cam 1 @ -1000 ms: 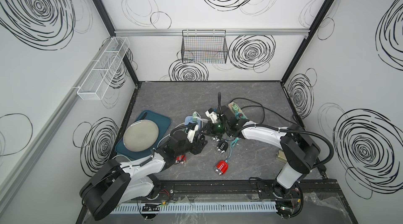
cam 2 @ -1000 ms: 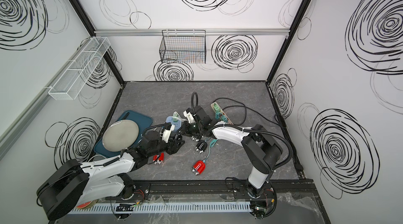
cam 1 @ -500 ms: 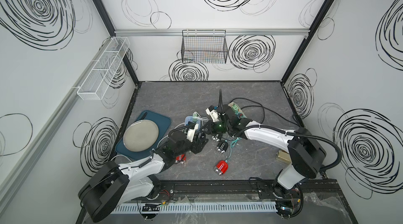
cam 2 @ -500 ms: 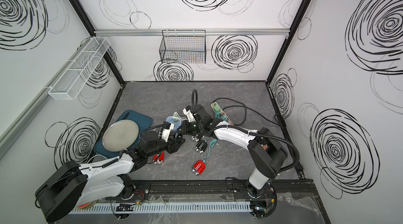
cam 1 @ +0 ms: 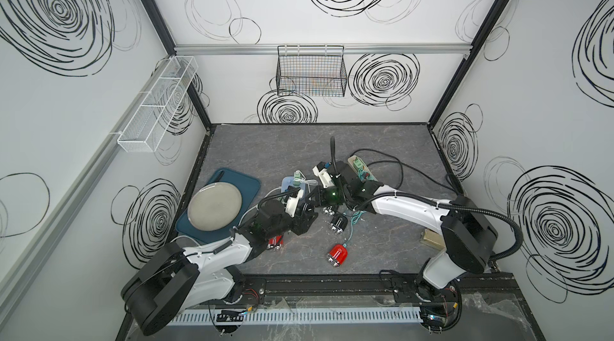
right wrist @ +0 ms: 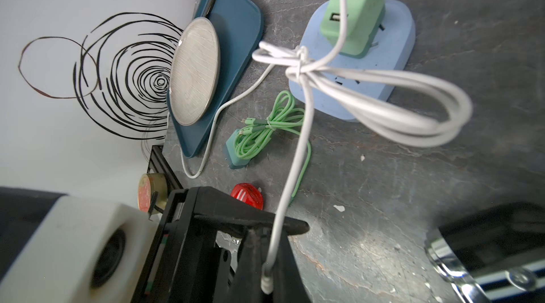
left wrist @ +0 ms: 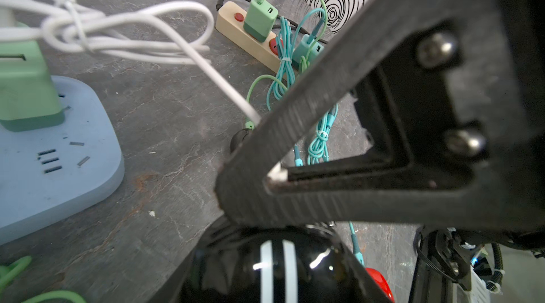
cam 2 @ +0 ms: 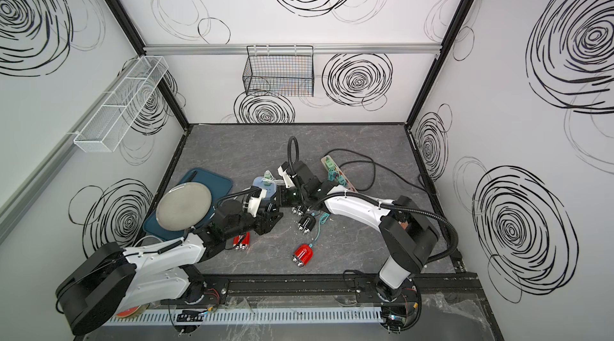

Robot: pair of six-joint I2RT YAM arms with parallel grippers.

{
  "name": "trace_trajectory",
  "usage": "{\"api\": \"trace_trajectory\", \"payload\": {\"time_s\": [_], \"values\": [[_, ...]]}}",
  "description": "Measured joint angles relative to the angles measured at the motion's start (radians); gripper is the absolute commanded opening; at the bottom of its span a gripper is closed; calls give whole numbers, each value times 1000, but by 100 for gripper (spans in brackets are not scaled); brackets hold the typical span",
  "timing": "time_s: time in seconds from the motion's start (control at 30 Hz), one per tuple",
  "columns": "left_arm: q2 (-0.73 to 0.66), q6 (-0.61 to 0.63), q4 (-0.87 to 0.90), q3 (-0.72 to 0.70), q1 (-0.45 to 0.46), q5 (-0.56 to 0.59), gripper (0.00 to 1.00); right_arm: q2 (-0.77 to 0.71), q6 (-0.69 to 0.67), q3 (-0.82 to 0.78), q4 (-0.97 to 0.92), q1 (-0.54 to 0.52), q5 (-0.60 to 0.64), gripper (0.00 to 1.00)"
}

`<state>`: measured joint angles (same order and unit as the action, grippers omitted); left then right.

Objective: Unplug the electric shaver
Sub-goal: Remove the charging cable from the electric shaver.

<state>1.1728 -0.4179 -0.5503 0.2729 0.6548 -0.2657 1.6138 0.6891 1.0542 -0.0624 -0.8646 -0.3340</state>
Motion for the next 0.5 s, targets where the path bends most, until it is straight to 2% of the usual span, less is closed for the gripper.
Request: {"api": "trace_trajectory", "payload": {"time_s": [0.13, 0.33, 0.5], "values": [[6, 4, -9, 3, 9, 4, 33, -14, -13, -2, -13, -4, 21, 0], [19, 11, -22, 10, 19, 6, 33, -22, 46, -53, 59, 53, -119, 0], [24, 11, -34, 13, 24, 7, 33, -22, 67, -54, 56, 71, -158, 0]]}}
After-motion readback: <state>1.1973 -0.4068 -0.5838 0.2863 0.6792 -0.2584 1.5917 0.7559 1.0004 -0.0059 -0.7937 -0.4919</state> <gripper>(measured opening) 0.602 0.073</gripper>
